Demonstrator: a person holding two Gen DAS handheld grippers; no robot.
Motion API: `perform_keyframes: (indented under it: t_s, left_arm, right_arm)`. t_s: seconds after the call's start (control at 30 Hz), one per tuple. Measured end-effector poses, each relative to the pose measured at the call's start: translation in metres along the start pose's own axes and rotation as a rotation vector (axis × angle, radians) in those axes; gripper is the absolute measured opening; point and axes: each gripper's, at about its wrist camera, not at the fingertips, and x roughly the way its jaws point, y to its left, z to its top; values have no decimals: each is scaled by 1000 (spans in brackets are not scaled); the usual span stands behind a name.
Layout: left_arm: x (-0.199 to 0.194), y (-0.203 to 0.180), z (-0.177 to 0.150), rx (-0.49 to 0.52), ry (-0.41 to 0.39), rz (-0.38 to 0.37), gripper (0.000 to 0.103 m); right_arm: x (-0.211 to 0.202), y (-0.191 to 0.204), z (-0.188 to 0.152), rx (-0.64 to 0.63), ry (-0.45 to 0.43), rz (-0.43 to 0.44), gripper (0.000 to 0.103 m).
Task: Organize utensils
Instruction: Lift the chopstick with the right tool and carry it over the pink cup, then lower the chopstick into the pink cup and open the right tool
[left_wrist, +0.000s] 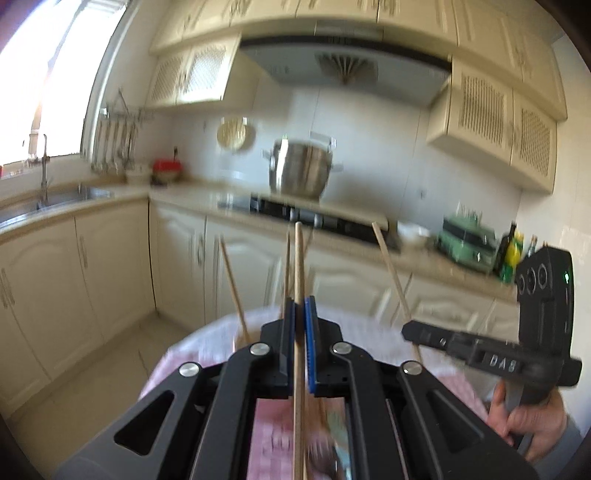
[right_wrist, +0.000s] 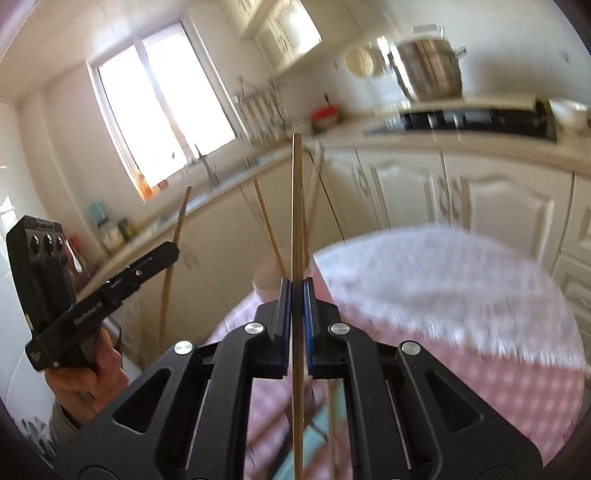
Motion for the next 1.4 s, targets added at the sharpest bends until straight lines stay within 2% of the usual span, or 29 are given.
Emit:
perform_keyframes:
  t_s: [0.3,0.47,0.63,0.8,1.17,1.2,1.23,1.27,1.3,1.4]
  left_arm:
    - [29,6,72,-50,-268,13,5]
    - [56,9,82,-54,-329,44,5]
    - [87,16,75,-51,-340,84,5]
    - [117,32,56,-82,-298,106,5]
    - [119,43,34,-75,-256,114,7]
    - [116,41,34,-61,-249,113,15]
    - [111,38,34,-44,-243,117,27]
    - [106,38,32,-41,-244,121,55]
    - [101,37,32,-43,-248,120,73]
    - [81,35,33,-42,-249,116,87]
  right_arm:
    - [38,36,67,-51,-193,13,7]
    - [66,32,82,-45,-250,-6,7]
    - [91,21,78,-28,-268,-23,7]
    - [118,6,63,-14,-226,-38,7]
    - [126,-2,42,-28,-148,-72,8]
    - [124,0,41,-30,-144,-73,8]
    - [121,0,41,-31,-137,-77,19]
    - [115,1,40,-27,-139,-84,48]
    - [110,1,40,-23,-152,-100,73]
    - [89,3,37,-27,-178,-121,80]
